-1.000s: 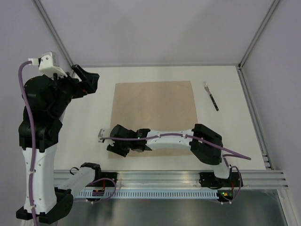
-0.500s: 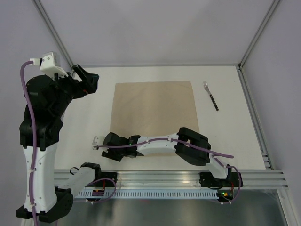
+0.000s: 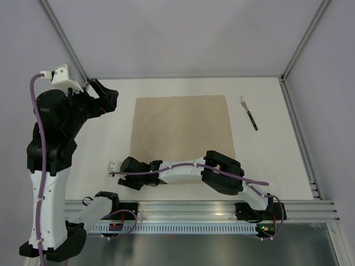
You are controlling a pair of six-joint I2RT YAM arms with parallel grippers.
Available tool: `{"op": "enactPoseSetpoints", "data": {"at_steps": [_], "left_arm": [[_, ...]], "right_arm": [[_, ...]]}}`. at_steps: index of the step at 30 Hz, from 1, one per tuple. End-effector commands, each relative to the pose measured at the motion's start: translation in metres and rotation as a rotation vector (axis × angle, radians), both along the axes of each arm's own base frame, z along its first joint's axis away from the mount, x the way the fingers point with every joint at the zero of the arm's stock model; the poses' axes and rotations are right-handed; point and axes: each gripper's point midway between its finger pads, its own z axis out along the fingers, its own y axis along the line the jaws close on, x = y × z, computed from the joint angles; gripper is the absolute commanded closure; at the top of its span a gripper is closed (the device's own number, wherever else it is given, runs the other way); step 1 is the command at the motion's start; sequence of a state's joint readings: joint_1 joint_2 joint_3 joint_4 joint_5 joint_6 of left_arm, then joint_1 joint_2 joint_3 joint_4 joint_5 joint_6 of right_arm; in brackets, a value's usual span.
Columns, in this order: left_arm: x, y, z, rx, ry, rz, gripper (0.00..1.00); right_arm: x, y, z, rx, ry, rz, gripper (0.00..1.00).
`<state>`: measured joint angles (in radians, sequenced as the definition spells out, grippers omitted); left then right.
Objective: Fold the napkin, place the utensils inside, and roll it up
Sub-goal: Fold the napkin
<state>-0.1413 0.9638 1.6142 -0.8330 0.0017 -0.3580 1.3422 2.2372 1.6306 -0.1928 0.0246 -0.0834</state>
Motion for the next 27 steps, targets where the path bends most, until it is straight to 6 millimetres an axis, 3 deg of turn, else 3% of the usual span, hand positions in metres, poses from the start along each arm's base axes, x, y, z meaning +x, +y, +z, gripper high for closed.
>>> {"op": "enactPoseSetpoints", "data": {"at_steps": [1,6,13,22,27], "left_arm": [[-0.003,0.001,-0.001,-0.011,-0.002,0.004,0.0],[-0.004,0.001,-0.003,-0.01,0.001,0.004,0.0],[-0.004,0.001,-0.005,-0.008,0.004,0.002,0.0],[-0.001,0.0,-0.004,-0.006,0.002,0.001,0.0],[0.001,0.001,-0.004,-0.002,0.003,0.004,0.0]], "right_arm": [[0.003,0.01,-0.001,0.018,-0.02,-0.01,0.53],[0.002,0.008,-0.007,0.002,-0.018,-0.007,0.58],[0.001,0.007,-0.006,-0.005,-0.016,-0.003,0.74],[0.0,0.014,0.025,0.041,-0.008,0.01,0.91],[0.0,0.021,0.05,0.084,-0.013,0.009,0.94]]}}
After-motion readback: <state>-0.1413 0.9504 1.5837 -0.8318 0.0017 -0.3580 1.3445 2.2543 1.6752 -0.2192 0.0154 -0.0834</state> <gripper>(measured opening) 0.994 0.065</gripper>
